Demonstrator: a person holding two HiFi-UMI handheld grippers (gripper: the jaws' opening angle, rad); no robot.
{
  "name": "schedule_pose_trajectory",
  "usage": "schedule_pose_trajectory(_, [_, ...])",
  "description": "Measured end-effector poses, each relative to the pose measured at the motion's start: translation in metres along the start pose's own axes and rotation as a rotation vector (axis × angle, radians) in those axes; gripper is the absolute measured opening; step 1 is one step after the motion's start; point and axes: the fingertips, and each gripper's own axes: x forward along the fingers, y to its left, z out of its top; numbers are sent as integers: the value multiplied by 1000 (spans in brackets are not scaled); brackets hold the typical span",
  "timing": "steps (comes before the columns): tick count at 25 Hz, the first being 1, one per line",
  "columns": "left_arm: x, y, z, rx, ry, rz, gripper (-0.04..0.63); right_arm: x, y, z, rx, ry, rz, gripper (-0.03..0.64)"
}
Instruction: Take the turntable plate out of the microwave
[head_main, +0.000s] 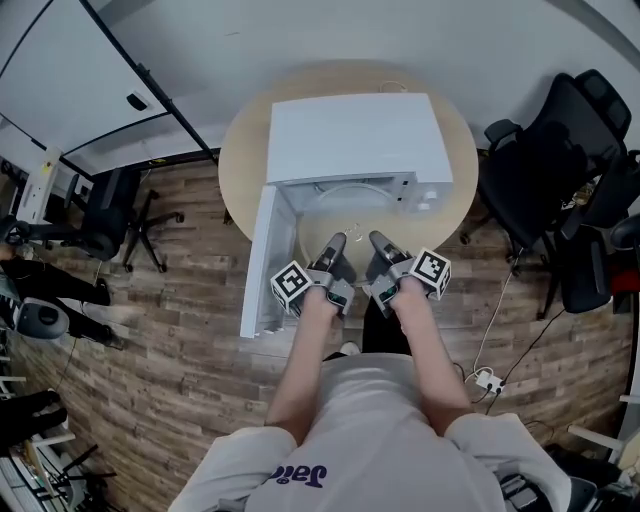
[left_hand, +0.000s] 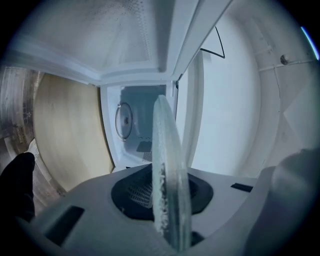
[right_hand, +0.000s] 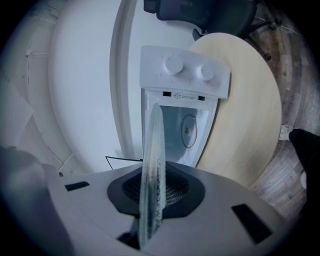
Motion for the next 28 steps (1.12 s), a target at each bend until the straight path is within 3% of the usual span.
schedule_pose_trajectory(6, [-4, -41, -11, -3, 19, 1, 72, -12, 40, -1, 3, -8, 34, 34])
schedule_pose_trajectory(14, [-7, -68, -17, -1, 30, 47, 74, -26, 65, -3, 25, -23, -14, 34])
schedule_pose_trajectory(28, [-10, -99, -19, 18, 36, 5, 74, -30, 97, -5, -33, -24, 27, 34])
